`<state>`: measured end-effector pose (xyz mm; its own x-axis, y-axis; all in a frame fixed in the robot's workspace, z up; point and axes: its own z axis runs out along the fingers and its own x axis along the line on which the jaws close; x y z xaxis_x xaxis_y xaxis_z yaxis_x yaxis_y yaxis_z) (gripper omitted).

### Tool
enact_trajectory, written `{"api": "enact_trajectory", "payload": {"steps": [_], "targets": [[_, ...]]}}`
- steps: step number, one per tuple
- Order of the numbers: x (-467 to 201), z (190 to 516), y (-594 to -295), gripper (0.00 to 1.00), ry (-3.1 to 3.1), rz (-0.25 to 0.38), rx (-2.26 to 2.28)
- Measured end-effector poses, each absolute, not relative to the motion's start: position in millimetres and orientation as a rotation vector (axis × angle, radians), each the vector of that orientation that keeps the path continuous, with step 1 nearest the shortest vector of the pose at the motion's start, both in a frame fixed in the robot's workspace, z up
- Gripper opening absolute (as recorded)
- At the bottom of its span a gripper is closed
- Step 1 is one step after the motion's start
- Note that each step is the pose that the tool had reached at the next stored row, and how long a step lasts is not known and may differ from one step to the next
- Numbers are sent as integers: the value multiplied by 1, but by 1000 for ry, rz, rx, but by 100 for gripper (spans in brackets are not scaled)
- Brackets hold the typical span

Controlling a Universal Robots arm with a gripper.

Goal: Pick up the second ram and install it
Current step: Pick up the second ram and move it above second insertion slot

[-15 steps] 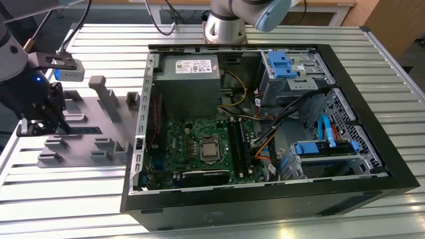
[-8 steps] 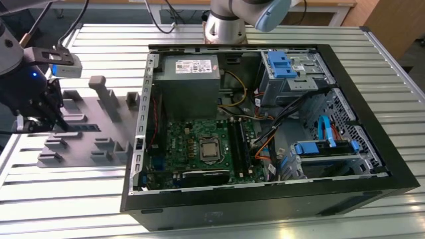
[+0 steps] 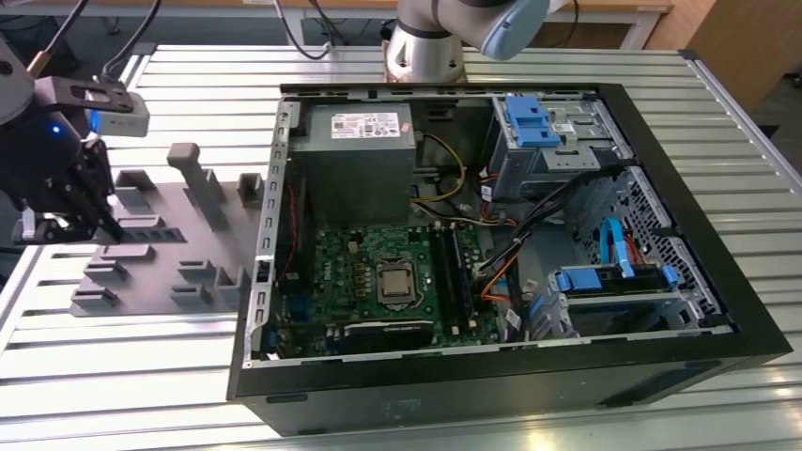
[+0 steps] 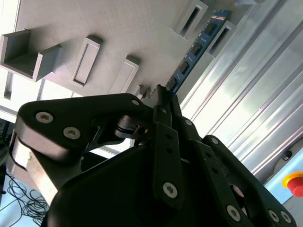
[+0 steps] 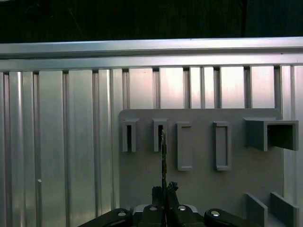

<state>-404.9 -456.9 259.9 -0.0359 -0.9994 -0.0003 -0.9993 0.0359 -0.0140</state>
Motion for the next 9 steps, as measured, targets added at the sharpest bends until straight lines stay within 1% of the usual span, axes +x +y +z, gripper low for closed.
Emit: {"api": "enact_trajectory", "payload": {"steps": [9], "targets": [[-405, 268, -457, 14, 2254, -15, -2174]]}}
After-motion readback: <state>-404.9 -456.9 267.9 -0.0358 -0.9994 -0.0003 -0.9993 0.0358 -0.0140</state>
